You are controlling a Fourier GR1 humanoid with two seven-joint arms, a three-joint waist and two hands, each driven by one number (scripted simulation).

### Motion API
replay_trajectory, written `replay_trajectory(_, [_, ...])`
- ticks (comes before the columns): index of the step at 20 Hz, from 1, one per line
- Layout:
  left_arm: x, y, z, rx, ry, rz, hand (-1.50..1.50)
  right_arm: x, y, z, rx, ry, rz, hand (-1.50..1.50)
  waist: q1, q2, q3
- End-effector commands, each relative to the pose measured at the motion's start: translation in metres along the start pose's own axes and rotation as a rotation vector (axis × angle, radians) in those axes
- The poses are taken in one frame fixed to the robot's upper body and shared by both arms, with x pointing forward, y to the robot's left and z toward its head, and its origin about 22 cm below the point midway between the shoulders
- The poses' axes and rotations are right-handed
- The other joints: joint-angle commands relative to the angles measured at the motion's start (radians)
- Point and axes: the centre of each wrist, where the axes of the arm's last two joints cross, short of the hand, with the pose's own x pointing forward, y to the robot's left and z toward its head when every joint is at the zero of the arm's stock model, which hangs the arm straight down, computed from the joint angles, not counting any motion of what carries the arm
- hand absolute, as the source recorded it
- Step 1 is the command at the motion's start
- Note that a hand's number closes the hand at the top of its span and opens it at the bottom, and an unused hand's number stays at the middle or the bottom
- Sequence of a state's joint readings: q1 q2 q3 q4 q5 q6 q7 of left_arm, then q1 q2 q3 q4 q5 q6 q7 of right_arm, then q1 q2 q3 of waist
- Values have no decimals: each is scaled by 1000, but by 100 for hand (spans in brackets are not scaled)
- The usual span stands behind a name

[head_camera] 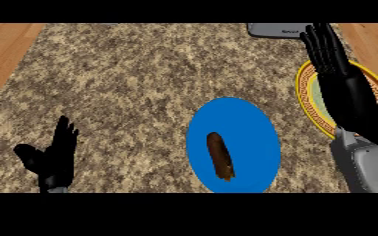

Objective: Pick the sweet potato from the plate and place it in the plate

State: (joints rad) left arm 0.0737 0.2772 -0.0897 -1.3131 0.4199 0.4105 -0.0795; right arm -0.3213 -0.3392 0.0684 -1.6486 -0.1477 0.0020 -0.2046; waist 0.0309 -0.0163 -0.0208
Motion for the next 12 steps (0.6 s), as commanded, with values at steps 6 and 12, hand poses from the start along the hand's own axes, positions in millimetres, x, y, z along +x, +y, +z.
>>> replay_trajectory(6, [88, -39, -27, -292, -401, -273, 0, -24, 138, 16, 138, 236, 173, -150, -36, 18, 14])
replay_trajectory(12, [89, -44, -25, -361, -354, -302, 0, -59, 145, 67, 271, 331, 681, -150, -61, 10, 18])
